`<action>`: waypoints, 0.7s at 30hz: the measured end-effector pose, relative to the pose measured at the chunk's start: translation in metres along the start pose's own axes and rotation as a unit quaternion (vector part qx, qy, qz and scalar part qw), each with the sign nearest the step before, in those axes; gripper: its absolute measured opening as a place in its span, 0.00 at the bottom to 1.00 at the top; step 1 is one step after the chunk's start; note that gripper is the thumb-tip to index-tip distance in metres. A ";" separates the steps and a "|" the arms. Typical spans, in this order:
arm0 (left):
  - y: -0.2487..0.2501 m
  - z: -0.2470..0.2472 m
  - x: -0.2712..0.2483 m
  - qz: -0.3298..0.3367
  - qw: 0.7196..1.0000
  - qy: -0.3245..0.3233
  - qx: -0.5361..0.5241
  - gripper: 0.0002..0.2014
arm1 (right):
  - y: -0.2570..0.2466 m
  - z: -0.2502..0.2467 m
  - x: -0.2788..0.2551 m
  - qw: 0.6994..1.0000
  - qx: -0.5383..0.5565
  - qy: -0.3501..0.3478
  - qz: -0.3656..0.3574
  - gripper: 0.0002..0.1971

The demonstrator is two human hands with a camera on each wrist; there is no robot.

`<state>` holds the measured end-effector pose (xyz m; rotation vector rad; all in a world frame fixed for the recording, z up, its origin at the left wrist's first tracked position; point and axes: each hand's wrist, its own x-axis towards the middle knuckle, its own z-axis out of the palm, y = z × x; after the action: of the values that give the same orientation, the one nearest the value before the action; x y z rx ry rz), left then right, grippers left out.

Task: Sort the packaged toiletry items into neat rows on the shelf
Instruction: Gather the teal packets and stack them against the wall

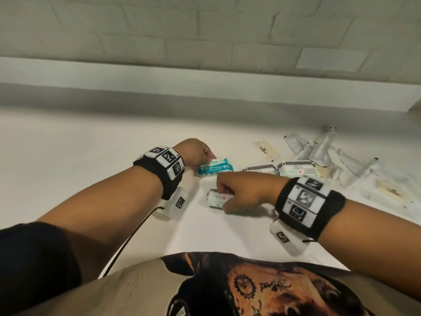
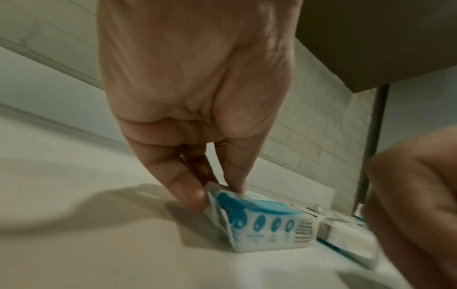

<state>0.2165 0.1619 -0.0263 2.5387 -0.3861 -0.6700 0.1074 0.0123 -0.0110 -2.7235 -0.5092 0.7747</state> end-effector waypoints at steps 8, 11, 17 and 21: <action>0.015 0.013 -0.006 0.051 0.998 -0.019 0.021 0.11 | 0.025 -0.019 0.002 0.983 -0.056 0.105 0.138 0.13; 0.016 0.012 -0.008 0.052 0.998 -0.016 0.032 0.11 | 0.030 -0.019 -0.004 0.979 -0.024 0.160 0.124 0.12; 0.015 0.013 -0.011 0.048 0.999 -0.009 0.012 0.10 | 0.014 0.005 -0.013 0.982 -0.130 0.108 0.079 0.22; 0.017 0.012 -0.013 0.061 0.997 -0.013 0.043 0.10 | 0.009 0.014 -0.006 0.982 -0.107 0.148 0.051 0.20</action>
<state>0.1970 0.1481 -0.0215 2.5650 -0.5853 -0.6537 0.0975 0.0037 -0.0229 -3.0116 -0.4084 0.3399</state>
